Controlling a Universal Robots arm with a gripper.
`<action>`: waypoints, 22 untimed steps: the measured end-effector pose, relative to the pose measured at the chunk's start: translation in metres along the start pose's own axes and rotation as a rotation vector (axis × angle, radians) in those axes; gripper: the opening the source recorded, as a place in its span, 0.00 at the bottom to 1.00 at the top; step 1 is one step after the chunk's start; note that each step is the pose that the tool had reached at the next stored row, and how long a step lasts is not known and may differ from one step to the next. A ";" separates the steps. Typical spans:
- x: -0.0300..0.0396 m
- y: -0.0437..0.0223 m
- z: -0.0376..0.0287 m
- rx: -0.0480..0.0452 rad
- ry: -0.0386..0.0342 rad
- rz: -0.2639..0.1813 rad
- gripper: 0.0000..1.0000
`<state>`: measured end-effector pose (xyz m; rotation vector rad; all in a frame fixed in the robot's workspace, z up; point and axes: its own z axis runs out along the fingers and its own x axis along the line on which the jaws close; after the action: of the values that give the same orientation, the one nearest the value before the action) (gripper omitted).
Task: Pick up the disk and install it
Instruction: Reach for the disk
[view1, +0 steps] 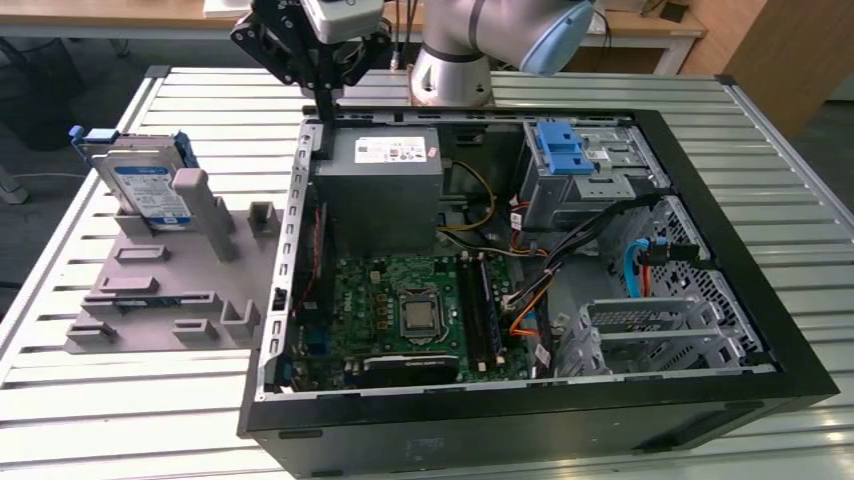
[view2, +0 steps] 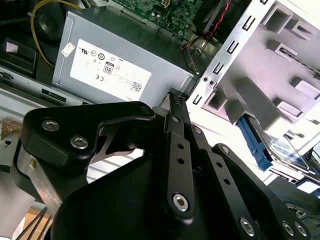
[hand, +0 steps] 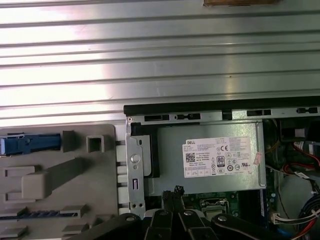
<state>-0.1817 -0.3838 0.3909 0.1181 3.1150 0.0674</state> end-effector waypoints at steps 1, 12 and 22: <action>0.0008 0.0001 0.0001 -0.0002 0.0001 0.000 0.11; 0.0101 0.0007 0.0006 0.0000 0.0013 0.000 0.11; 0.0191 0.0014 0.0013 0.0000 0.0021 0.000 0.11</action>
<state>-0.2006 -0.3809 0.3893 0.1183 3.1171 0.0675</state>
